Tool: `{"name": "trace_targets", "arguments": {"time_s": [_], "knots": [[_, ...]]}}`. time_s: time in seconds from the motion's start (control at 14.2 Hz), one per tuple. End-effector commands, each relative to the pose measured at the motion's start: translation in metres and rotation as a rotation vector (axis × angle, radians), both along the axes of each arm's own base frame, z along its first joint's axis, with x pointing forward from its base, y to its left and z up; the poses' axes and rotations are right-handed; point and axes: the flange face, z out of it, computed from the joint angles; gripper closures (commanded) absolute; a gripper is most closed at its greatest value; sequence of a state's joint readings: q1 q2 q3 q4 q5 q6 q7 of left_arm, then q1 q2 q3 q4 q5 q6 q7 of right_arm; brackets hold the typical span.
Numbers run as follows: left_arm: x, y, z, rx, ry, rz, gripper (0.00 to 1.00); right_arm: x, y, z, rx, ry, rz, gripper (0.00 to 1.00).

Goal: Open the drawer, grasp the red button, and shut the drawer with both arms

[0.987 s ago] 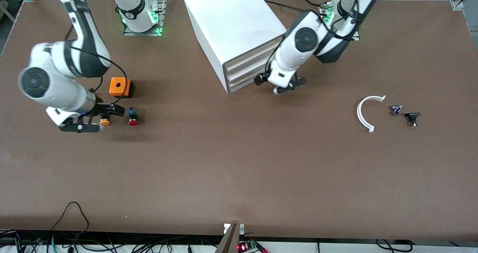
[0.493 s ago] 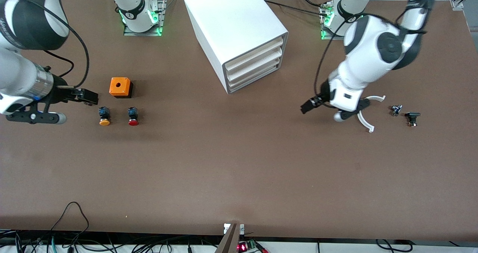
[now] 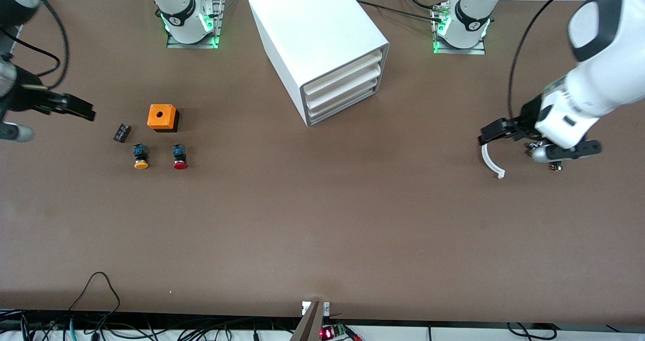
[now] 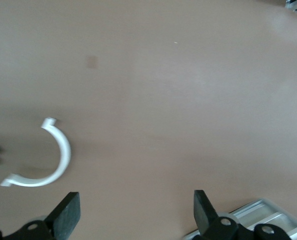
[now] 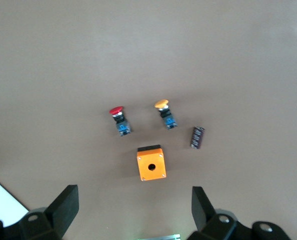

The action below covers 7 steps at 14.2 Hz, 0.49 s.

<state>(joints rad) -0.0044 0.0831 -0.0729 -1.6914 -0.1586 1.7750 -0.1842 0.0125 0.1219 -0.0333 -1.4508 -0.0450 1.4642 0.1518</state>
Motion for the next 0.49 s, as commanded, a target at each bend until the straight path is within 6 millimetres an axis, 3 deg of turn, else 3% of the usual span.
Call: {"name": "trace_targets", "arguments": {"time_s": [0.0, 0.14, 0.28, 0.42], "knots": [[-0.021, 0.023, 0.028, 0.104, 0.001, -0.131, 0.0, -0.032, -0.027, 0.013, 0.004, -0.007, -0.048, 0.0], [-0.026, 0.031, 0.038, 0.166, -0.017, -0.205, 0.0, -0.045, -0.028, 0.018, 0.007, -0.026, -0.048, 0.0], [-0.027, 0.051, 0.055, 0.172, -0.05, -0.242, 0.0, -0.056, -0.028, 0.021, 0.005, -0.035, -0.045, 0.0], [-0.028, 0.074, 0.059, 0.165, -0.062, -0.282, 0.0, -0.059, -0.028, 0.021, 0.011, -0.049, 0.016, 0.0]]}}
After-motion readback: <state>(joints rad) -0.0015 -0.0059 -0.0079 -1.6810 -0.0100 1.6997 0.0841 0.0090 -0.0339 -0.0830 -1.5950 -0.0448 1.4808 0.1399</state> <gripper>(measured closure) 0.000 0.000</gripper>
